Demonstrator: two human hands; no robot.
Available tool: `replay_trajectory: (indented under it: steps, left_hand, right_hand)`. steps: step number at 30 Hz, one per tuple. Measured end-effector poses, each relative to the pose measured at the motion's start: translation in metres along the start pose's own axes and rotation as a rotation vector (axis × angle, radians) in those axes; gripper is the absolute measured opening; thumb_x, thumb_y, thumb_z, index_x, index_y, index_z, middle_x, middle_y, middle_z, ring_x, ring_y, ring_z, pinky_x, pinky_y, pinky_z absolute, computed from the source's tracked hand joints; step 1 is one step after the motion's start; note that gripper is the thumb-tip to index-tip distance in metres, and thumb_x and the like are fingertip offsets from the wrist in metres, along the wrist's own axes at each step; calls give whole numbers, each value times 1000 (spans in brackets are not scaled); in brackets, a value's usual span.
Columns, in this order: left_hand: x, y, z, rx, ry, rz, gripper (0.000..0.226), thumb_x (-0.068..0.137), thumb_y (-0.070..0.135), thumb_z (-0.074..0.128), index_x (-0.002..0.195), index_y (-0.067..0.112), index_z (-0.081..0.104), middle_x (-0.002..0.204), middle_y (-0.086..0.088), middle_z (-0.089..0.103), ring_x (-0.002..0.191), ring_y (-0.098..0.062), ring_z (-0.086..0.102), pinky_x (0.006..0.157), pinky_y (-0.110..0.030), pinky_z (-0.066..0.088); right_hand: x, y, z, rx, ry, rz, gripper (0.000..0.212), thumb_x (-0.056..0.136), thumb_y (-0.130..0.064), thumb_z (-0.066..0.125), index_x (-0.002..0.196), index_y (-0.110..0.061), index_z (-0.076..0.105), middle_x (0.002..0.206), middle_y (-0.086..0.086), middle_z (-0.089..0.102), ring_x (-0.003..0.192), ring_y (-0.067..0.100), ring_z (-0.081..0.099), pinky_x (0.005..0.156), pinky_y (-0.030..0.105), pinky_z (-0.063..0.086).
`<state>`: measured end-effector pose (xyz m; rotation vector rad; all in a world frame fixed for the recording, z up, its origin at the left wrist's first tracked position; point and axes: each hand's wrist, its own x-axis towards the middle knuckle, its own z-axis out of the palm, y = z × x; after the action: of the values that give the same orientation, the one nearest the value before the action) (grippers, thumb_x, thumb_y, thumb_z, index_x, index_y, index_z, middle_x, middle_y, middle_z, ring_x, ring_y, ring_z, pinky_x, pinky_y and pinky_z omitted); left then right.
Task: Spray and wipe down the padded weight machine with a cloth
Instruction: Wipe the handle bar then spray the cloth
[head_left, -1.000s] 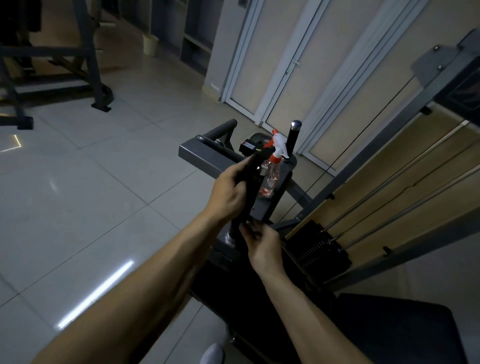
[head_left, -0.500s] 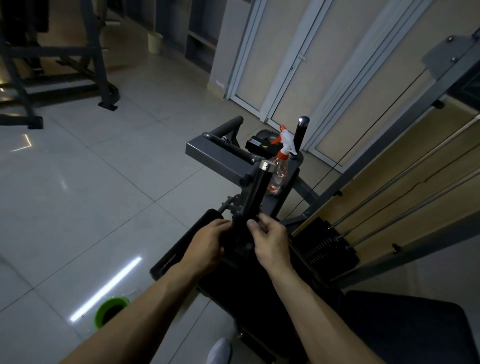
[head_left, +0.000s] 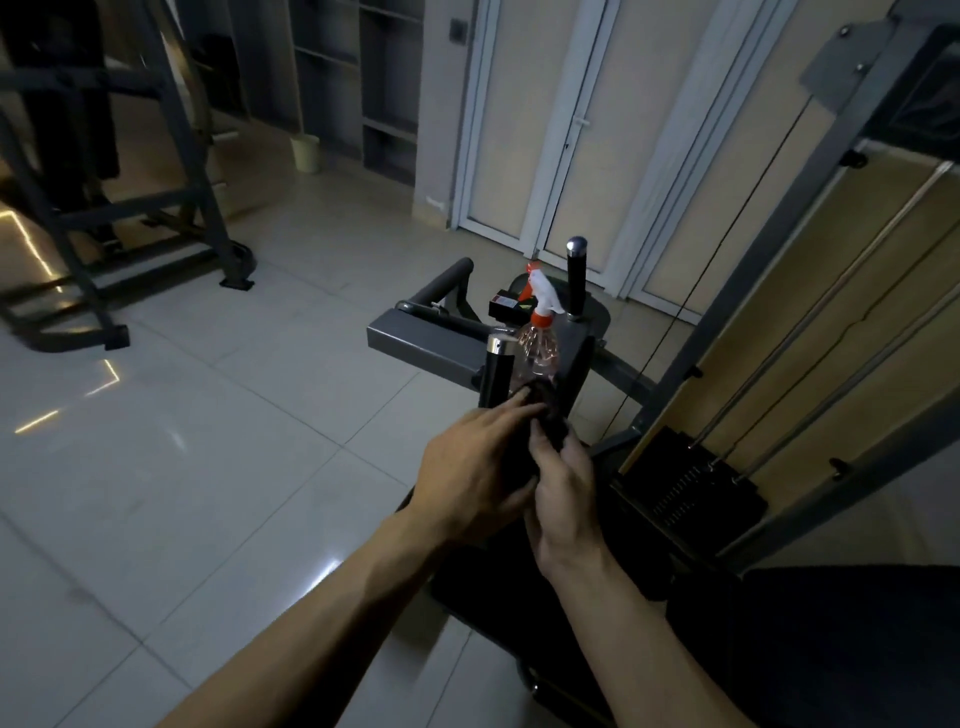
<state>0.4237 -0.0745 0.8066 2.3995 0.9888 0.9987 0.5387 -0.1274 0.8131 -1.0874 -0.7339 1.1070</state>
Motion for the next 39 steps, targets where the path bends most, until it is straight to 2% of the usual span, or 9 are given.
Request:
replay_trajectory:
  steps: [3,6,14,18,27,31,34,36,39]
  left_hand:
    - [4,-5,-6,9,23,-29,66,89,49,60,152,31,47,157,10,45,134,-13,49,106,-31,45]
    - [9,-16,-4,-87,190,-255,50,91,29,65,141,28,61,141,12,60,122,-7,58,102,-29,50]
    - [29,-10,21,-140,365,-471,56,79,-21,55,119,13,76,116,16,66,105,-11,70,94,-30,58]
    - [32,-12,31,-80,432,-512,65,71,-21,48,113,17,79,117,15,71,105,-13,70,86,-45,59]
    - [36,-2,32,-152,476,-632,68,75,-21,43,113,25,75,112,12,74,99,-8,73,86,-48,61]
    - [37,2,29,-236,457,-690,56,90,-16,43,115,21,76,111,8,77,100,-10,74,84,-44,61]
    - [38,9,31,-318,463,-718,53,94,-15,42,115,20,76,112,9,76,102,-9,74,81,-37,60]
    - [38,7,27,-393,457,-741,53,95,-17,40,113,18,76,109,7,77,103,-12,74,81,-39,59]
    - [36,2,17,-444,408,-759,56,92,-19,37,110,18,76,110,4,78,104,-14,74,86,-45,58]
  right_hand:
    - [21,-3,-12,41,240,28,32,106,-13,54,132,-28,64,123,6,72,111,27,72,83,37,62]
    - [55,-10,-21,-35,306,-11,36,101,-15,63,120,-46,63,128,-4,65,118,22,65,98,47,57]
    - [119,-13,-9,-254,-245,-20,19,106,-21,54,117,-18,69,109,8,74,103,20,71,91,38,58]
    - [113,17,-40,-451,-336,-62,21,106,-18,53,121,-28,64,108,-16,72,106,-2,66,92,18,51]
    - [86,54,-102,-910,-317,-334,23,95,-39,66,112,-26,70,104,-6,75,94,14,69,81,34,58]
    - [97,15,-97,-547,75,-228,28,91,-39,77,106,-26,58,95,-14,69,84,-3,67,68,16,52]
    - [71,31,-73,-426,-122,-106,36,93,-46,73,119,-25,61,107,-17,65,95,-1,66,80,14,50]
    - [47,56,-57,-332,-374,-15,25,96,-56,63,105,-34,68,93,-14,63,78,1,64,71,22,49]
    - [40,70,-49,-253,-173,-36,31,100,-50,55,86,-24,65,76,-14,63,70,3,61,64,26,49]
